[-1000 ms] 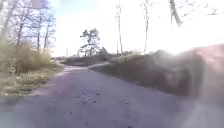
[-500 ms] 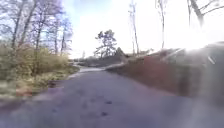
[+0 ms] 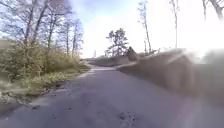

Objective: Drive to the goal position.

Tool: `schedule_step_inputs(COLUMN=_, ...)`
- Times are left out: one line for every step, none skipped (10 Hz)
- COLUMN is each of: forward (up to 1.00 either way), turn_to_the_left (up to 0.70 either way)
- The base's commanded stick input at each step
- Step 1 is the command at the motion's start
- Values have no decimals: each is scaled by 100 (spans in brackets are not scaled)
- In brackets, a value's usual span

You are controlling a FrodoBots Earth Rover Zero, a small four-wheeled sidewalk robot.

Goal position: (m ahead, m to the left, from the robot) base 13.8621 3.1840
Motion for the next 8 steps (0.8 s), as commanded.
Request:
schedule_step_inputs(forward=100, turn_to_the_left=0)
schedule_step_inputs(forward=100, turn_to_the_left=0)
schedule_step_inputs(forward=100, turn_to_the_left=0)
schedule_step_inputs(forward=100, turn_to_the_left=0)
schedule_step_inputs(forward=100, turn_to_the_left=0)
schedule_step_inputs(forward=100, turn_to_the_left=0)
schedule_step_inputs(forward=100, turn_to_the_left=0)
schedule_step_inputs(forward=100, turn_to_the_left=0)
